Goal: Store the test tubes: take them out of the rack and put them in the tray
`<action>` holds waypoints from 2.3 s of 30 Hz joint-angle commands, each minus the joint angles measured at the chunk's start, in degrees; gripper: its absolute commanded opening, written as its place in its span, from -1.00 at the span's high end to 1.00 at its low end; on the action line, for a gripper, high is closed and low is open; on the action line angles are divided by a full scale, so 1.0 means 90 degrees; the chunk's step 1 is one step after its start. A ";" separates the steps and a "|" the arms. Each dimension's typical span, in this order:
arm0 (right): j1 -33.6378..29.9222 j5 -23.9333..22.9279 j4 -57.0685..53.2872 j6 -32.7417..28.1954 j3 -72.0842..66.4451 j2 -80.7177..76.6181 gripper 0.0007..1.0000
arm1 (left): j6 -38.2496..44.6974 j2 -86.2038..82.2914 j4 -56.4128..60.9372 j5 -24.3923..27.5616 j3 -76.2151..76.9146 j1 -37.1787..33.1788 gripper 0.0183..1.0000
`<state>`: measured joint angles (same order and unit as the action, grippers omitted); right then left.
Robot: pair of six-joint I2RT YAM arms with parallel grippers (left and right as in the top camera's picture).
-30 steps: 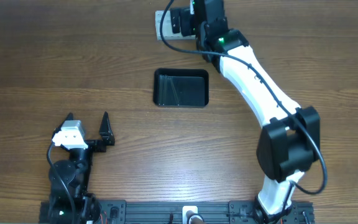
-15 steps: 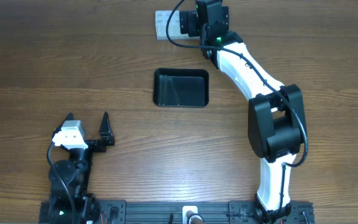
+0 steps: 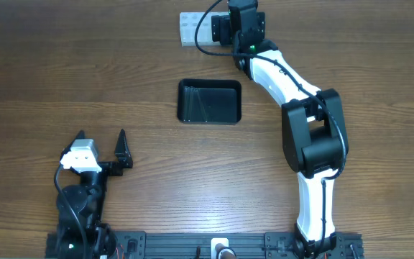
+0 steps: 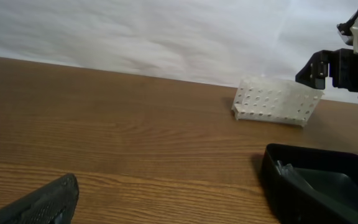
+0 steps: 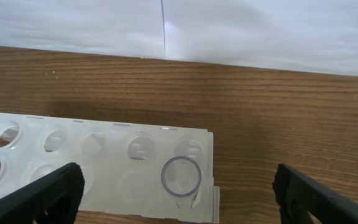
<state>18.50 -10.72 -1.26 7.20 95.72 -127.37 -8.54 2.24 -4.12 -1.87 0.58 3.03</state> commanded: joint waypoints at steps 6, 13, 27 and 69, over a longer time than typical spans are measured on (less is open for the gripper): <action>-0.0095 -0.0155 0.0012 -0.0046 0.0029 -0.0046 -0.47 | 0.0117 -0.0029 -0.0002 0.0041 -0.0027 -0.0041 -1.00; -0.0095 -0.0153 0.0019 -0.0046 0.0029 -0.0046 -0.11 | 0.0117 -0.0029 -0.0002 0.0044 -0.0027 -0.0041 -1.00; -0.0095 -0.0151 0.0022 -0.0046 0.0029 -0.0046 0.37 | 0.0117 -0.0029 -0.0002 0.0041 -0.0027 -0.0041 -1.00; -0.0017 -0.0155 0.0245 -0.0005 0.0032 0.1362 0.83 | 0.0117 -0.0029 -0.0002 0.0044 -0.0027 -0.0041 -1.00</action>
<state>18.09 -11.38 -0.08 7.07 95.50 -123.94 -8.54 2.24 -4.10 -1.87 0.58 3.03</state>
